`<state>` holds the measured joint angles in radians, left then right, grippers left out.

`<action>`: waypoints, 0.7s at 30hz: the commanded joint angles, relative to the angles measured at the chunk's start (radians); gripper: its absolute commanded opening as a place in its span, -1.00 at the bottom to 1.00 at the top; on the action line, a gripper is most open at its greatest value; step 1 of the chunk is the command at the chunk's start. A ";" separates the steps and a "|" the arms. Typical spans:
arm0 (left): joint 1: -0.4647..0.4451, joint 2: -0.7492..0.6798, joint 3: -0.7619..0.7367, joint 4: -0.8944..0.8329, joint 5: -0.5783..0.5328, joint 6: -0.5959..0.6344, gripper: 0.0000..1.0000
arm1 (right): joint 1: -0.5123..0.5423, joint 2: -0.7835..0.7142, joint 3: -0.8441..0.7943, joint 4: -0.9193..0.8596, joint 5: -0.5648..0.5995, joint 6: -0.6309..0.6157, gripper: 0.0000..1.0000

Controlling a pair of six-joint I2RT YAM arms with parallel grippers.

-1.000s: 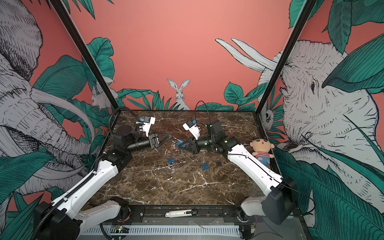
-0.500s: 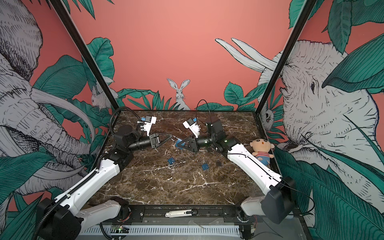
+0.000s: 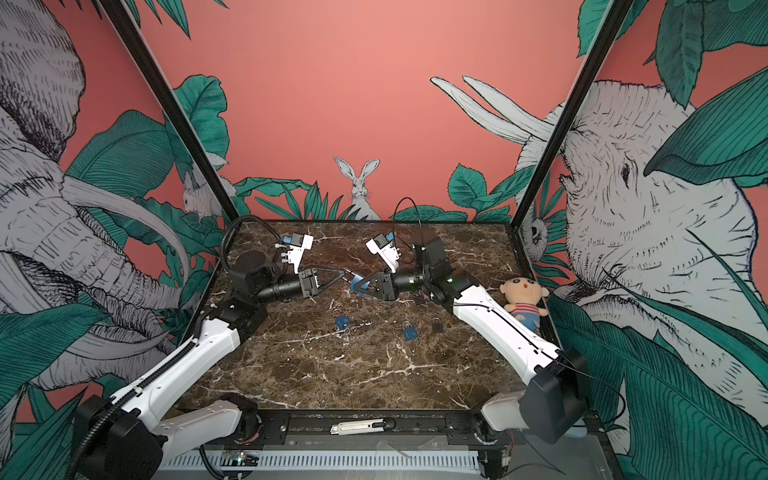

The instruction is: Lock with the key

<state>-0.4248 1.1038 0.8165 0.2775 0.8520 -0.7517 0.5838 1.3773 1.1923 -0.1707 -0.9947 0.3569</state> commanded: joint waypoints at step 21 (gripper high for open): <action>0.000 0.028 -0.007 0.053 0.012 -0.009 -0.82 | -0.004 0.003 0.026 0.115 -0.061 0.049 -1.00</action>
<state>-0.4248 1.1233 0.8162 0.3092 0.8646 -0.7670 0.5755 1.3872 1.1923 -0.1448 -1.0035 0.3958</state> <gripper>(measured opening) 0.107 0.152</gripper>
